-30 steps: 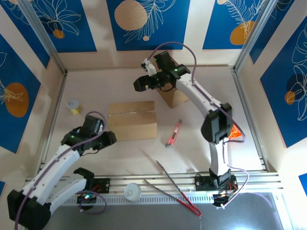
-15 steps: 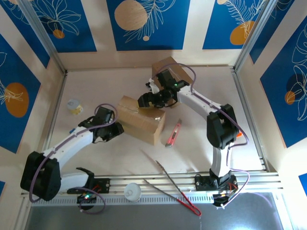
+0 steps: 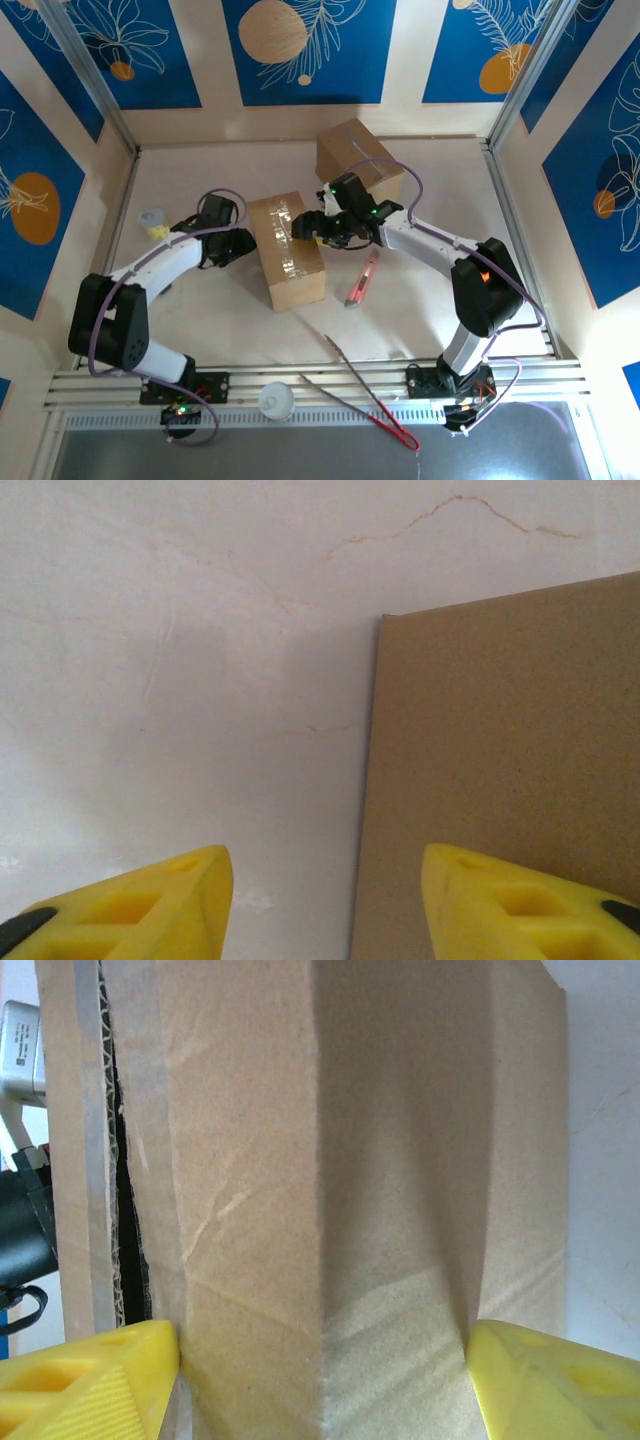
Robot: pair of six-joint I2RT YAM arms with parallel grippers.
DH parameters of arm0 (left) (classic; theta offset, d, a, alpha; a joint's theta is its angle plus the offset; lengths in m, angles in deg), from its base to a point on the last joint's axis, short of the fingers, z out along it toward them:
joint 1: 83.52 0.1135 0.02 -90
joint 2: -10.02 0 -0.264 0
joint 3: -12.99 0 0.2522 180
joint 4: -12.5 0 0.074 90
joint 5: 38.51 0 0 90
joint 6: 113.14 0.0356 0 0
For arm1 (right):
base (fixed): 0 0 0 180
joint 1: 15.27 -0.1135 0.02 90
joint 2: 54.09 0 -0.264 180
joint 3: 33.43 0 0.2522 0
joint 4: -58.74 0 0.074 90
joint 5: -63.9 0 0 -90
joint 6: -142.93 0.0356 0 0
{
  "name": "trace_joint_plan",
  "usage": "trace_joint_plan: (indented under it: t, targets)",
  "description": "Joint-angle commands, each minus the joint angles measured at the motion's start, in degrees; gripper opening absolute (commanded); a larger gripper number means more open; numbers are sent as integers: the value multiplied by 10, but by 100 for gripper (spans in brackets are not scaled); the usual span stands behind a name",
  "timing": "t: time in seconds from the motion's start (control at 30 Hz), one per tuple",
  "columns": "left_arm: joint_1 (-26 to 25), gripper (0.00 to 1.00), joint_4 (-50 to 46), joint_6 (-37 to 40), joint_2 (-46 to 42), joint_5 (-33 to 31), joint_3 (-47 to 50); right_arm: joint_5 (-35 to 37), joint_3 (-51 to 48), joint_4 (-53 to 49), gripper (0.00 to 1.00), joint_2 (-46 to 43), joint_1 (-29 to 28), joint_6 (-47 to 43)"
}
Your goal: Unpack the express box
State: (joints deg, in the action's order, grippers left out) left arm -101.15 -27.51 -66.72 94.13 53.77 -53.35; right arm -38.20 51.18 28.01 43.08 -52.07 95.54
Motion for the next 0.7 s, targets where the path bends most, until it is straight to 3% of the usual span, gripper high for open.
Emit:
trace_joint_plan:
  t: [0.0,0.13,0.37,0.43,0.67]
  targets:
    - [-6,61,-23,11,-26,22,-20,15,-3,-8,78,4,-4,8]
    - [-4,87,-100,22,-73,-23,-21,28,17,-44,80,-6,3,-19]
    - [0,95,-186,31,-166,-46,-52,66,46,-105,88,-35,0,-63]
    - [0,97,-187,29,-185,-23,-59,85,55,-124,91,-45,-4,-73]
    - [0,100,-110,19,-168,150,-65,140,65,-170,94,-73,-22,-90]
